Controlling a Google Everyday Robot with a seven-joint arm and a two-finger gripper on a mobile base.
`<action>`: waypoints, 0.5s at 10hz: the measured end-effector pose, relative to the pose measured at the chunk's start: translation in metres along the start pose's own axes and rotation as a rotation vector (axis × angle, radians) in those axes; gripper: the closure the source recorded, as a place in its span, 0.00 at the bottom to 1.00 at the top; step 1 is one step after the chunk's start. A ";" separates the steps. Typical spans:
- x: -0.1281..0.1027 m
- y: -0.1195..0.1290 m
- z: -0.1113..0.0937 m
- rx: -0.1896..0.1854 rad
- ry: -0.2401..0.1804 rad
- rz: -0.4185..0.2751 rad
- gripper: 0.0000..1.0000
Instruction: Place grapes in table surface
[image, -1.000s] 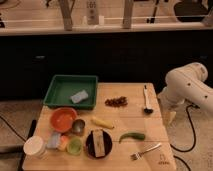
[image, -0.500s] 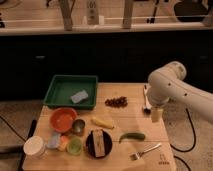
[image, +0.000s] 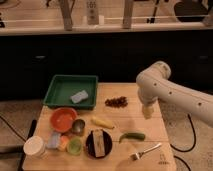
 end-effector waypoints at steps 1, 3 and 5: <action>-0.002 -0.003 0.003 0.003 0.003 -0.018 0.20; -0.006 -0.008 0.009 0.010 0.009 -0.043 0.20; -0.015 -0.018 0.013 0.018 0.016 -0.082 0.20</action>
